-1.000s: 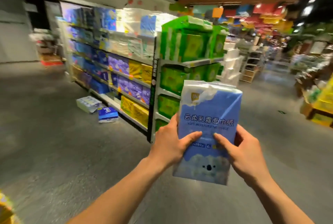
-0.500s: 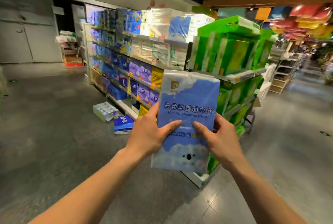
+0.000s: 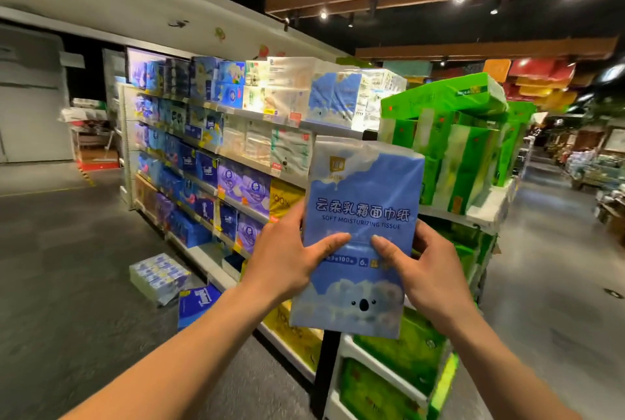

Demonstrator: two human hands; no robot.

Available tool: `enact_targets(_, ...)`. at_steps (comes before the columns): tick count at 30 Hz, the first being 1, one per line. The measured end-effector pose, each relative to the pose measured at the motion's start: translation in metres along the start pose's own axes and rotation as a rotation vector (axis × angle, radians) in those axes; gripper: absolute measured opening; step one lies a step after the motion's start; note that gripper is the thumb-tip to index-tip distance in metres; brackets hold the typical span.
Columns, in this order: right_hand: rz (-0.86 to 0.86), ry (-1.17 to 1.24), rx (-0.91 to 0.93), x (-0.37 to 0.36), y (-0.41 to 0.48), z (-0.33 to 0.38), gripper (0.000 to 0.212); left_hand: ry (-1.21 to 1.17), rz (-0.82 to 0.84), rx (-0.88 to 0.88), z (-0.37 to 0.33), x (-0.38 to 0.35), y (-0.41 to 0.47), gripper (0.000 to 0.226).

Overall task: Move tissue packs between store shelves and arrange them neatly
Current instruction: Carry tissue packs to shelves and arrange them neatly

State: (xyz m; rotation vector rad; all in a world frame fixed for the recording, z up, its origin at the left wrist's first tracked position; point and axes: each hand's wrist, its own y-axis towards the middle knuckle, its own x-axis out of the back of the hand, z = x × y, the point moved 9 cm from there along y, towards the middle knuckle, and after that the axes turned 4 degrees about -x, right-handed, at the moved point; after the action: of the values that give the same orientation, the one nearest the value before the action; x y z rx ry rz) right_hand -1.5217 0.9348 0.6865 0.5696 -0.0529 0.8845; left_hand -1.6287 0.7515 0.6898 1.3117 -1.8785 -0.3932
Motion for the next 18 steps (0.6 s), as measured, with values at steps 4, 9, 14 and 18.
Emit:
enact_targets(4,0.008,-0.007,0.024,-0.032,0.106,-0.011,0.037,-0.003,-0.020,-0.002,0.053,-0.004,0.096,0.053)
enact_targets(9,0.022,-0.055,0.070,-0.078,0.220,-0.024,0.039,-0.052,-0.054,-0.013,0.125,-0.006,0.199,0.054)
enact_targets(14,0.006,-0.107,0.080,-0.121,0.316,-0.048,0.064,-0.100,-0.041,-0.051,0.198,-0.018,0.288,0.047)
enact_targets(18,-0.073,-0.197,0.116,-0.151,0.397,-0.063,0.066,-0.112,-0.019,-0.141,0.251,-0.026,0.372,0.051)
